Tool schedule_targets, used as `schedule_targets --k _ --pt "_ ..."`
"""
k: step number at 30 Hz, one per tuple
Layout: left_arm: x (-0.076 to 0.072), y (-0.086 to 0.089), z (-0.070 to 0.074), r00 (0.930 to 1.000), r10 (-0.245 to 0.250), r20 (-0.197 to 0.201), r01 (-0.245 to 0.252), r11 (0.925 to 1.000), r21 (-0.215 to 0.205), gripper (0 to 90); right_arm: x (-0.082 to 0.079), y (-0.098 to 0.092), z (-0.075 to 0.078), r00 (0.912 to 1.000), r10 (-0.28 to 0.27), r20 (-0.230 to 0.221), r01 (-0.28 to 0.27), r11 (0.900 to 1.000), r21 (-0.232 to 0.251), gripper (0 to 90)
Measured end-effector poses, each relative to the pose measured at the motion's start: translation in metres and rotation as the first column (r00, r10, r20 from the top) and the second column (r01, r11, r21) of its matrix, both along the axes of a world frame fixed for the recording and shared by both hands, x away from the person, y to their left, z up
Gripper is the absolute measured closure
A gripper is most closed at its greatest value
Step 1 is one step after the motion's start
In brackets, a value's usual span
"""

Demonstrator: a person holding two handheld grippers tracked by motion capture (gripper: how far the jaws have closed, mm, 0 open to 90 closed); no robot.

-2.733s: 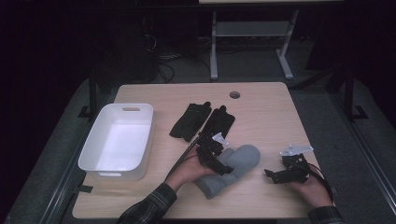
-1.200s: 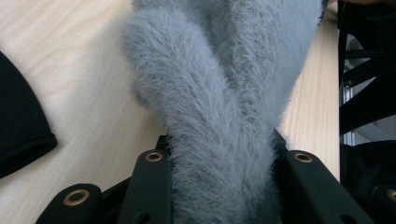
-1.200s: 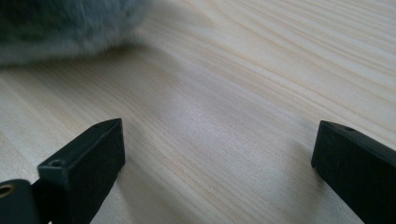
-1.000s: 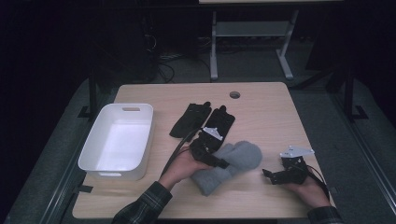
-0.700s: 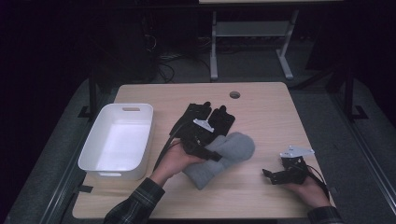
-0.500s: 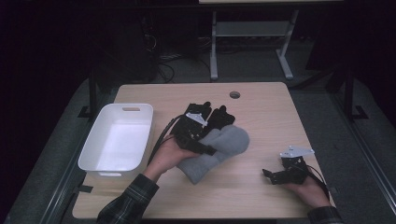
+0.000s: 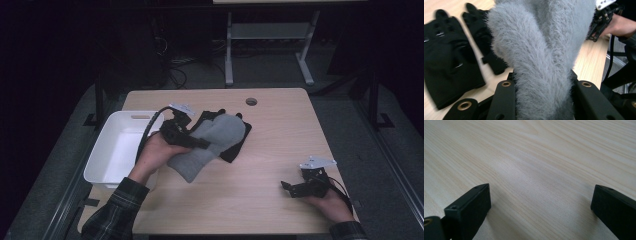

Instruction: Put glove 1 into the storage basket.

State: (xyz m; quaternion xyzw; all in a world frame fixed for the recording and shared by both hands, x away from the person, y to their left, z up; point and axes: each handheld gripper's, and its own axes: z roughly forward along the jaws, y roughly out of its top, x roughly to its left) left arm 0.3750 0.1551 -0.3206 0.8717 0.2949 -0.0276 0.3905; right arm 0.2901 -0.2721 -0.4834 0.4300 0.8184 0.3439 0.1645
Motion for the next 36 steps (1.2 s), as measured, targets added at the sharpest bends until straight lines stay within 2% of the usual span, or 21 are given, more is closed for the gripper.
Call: schedule_targets --k 7,11,13,14,15,16,17,22,27,31,36 --pt "0.001 0.042 0.013 0.9965 0.08 0.024 -0.08 0.9968 0.001 64.8 0.0 0.0 0.0 1.0 0.001 0.001 -0.001 1.0 0.001 2.4" --pt "0.001 0.068 0.017 0.9905 0.135 0.029 -0.135 0.9909 -0.003 64.8 0.0 0.0 0.0 1.0 0.002 0.0 -0.002 1.0 0.001 2.4" --pt "0.001 0.084 0.018 0.9849 0.171 0.029 -0.17 0.9853 -0.011 64.8 0.0 0.0 0.0 1.0 0.001 0.0 -0.001 1.0 0.001 2.4" --pt "0.001 0.084 0.018 0.9849 0.171 0.029 -0.17 0.9853 -0.011 64.8 0.0 0.0 0.0 1.0 0.001 0.0 -0.001 1.0 0.001 2.4" --pt "0.0 0.095 0.018 0.9811 0.191 0.03 -0.191 0.9815 -0.018 64.7 0.0 0.0 0.0 1.0 0.001 0.0 -0.001 1.0 0.001 2.4" --pt "0.0 0.095 0.018 0.9811 0.191 0.03 -0.191 0.9815 -0.018 64.8 0.0 0.0 0.0 1.0 0.001 0.0 -0.001 1.0 0.001 2.4" --pt "0.0 0.105 0.018 0.9768 0.212 0.028 -0.212 0.9772 -0.018 64.8 0.0 0.0 0.0 1.0 0.001 0.0 -0.001 1.0 0.001 2.4" --pt "-0.002 0.132 0.016 0.9618 0.273 0.025 -0.272 0.9621 -0.017 64.8 0.0 0.0 0.0 1.0 0.0 -0.001 0.0 1.0 0.001 2.4" --pt "-0.002 0.159 0.008 0.9437 0.331 0.005 -0.331 0.9435 -0.022 64.8 0.0 0.0 0.0 1.0 0.0 -0.001 0.0 1.0 0.001 2.4" --pt "0.003 0.175 -0.006 0.9276 0.373 -0.025 -0.373 0.9276 -0.014 64.8 0.0 0.0 0.0 1.0 0.0 -0.003 0.0 1.0 0.002 2.4" --pt "0.009 0.185 -0.03 0.9091 0.411 -0.069 -0.411 0.9115 0.012 64.7 0.0 0.0 0.0 1.0 0.0 -0.001 0.0 1.0 0.001 2.4"
